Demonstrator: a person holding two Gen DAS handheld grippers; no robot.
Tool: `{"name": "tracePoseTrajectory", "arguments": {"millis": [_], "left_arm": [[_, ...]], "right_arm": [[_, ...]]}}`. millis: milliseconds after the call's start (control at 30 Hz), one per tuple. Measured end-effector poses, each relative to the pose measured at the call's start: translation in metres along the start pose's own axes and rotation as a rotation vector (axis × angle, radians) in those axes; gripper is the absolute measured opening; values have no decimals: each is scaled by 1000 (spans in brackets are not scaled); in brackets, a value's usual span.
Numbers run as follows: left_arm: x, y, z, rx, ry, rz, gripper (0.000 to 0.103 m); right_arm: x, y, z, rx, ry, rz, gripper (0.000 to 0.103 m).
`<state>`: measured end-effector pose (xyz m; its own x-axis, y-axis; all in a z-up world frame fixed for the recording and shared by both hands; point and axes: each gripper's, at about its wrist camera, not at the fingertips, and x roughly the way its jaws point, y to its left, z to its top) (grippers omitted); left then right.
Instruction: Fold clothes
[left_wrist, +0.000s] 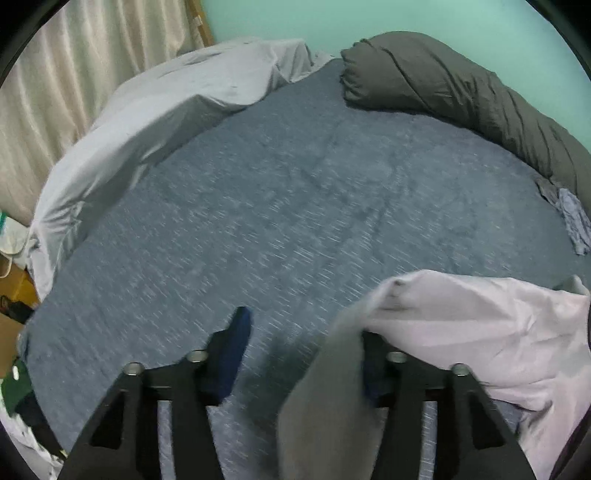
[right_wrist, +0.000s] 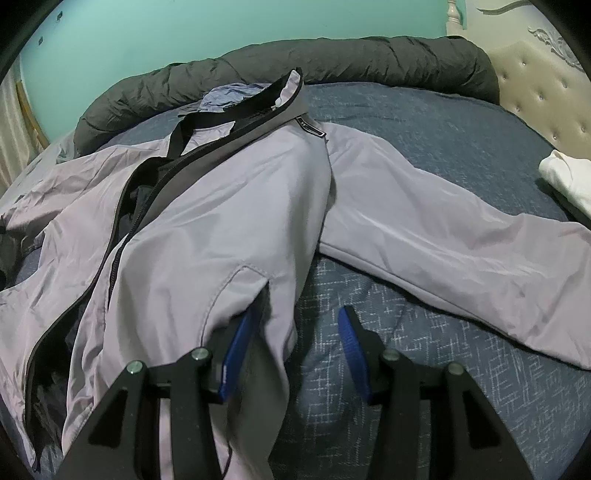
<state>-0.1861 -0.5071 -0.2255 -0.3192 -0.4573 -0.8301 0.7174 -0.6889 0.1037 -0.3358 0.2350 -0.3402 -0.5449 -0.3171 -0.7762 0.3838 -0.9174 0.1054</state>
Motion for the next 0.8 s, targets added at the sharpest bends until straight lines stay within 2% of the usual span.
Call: {"name": "tracePoseTrajectory", "arguments": {"millis": [133,300,567,700,800], "left_arm": [[-7,12,4,21,3,2,65],[-6,9,0,130,42,15,65],[8,22,-19,217,88,137,66],[-3,28,-12,208,35,186,66],[-12,34,0,132,21,126,66]], "right_arm": [[-2,1,0,3,-6,7,49],[-6,3,0,2,-18,11,49],[-5,2,1,5,-23,14,49],[-5,1,1,0,-28,15,49],[-2,0,1,-1,-27,17,49]]}}
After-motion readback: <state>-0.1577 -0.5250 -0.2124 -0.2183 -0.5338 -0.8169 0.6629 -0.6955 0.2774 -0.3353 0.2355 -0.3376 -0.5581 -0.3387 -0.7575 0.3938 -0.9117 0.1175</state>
